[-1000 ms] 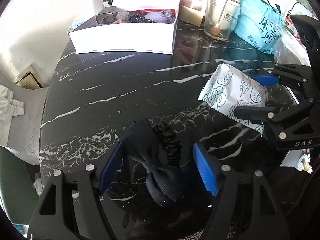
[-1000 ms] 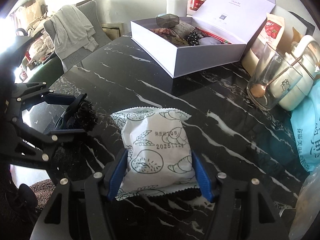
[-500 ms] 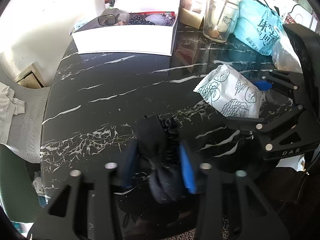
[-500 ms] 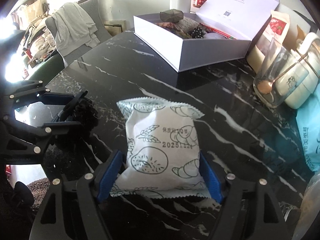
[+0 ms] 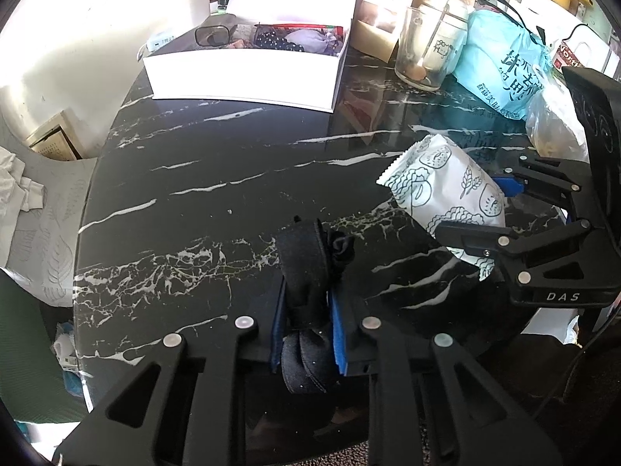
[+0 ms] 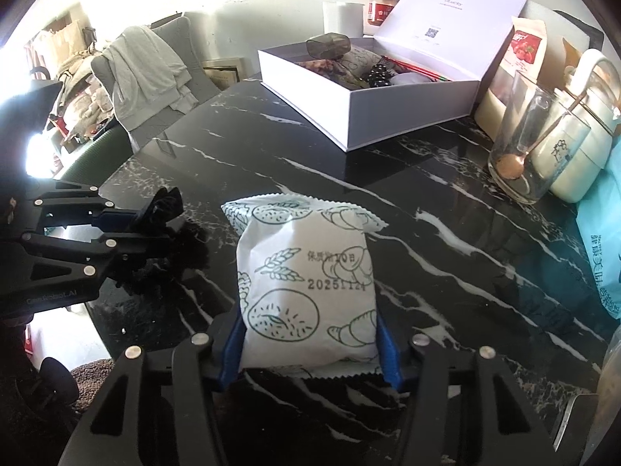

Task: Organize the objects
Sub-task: 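Lift and carry bow cloth with left tool while right tool carries white pack toward box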

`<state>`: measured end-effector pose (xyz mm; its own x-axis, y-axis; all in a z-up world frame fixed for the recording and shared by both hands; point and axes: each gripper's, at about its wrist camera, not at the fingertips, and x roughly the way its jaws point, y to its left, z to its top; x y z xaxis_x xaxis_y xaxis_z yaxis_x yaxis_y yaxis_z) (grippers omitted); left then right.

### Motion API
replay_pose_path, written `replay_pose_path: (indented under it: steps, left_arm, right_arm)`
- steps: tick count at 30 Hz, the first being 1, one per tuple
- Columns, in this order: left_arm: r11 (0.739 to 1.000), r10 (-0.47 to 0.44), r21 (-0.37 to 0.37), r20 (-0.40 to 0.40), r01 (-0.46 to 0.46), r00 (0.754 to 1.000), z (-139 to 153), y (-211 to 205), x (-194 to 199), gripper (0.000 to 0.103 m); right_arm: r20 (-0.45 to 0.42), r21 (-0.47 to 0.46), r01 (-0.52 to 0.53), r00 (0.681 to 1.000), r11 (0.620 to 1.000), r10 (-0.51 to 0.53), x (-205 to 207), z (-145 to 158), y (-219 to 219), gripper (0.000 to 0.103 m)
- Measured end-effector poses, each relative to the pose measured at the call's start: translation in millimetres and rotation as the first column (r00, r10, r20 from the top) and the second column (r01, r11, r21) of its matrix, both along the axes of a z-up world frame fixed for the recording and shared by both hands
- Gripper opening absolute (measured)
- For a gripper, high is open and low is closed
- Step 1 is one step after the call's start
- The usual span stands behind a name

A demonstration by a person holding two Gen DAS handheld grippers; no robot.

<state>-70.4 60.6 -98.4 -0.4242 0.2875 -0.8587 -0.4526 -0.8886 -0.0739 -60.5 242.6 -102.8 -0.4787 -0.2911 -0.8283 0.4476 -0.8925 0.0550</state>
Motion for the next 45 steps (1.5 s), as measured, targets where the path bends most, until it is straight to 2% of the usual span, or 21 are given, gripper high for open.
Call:
replay_pose_path:
  steps: [12, 28, 37, 45]
  left_arm:
    - [0.999, 0.026, 0.037, -0.048, -0.024, 0.999, 30, -6, 5, 0.019]
    - [0.997, 0.029, 0.076, -0.164, -0.017, 0.986, 94, -6, 1, 0.019]
    - [0.996, 0.021, 0.093, -0.225, 0.000, 0.974, 130, 0, -13, 0.019]
    - [0.995, 0.010, 0.096, -0.238, 0.013, 0.971, 146, 7, -41, 0.019]
  right_arm:
    - [-0.042, -0.001, 0.007, 0.999, 1.000, -0.007, 9, 21, 3, 0.056]
    - [-0.160, -0.001, -0.029, 0.987, 1.000, 0.029, 15, 76, 1, 0.056]
    - [-0.224, 0.010, -0.058, 0.973, 0.998, 0.058, 7, 109, 2, 0.056]
    - [-0.247, 0.014, -0.080, 0.966, 0.997, 0.081, -12, 125, -2, 0.057]
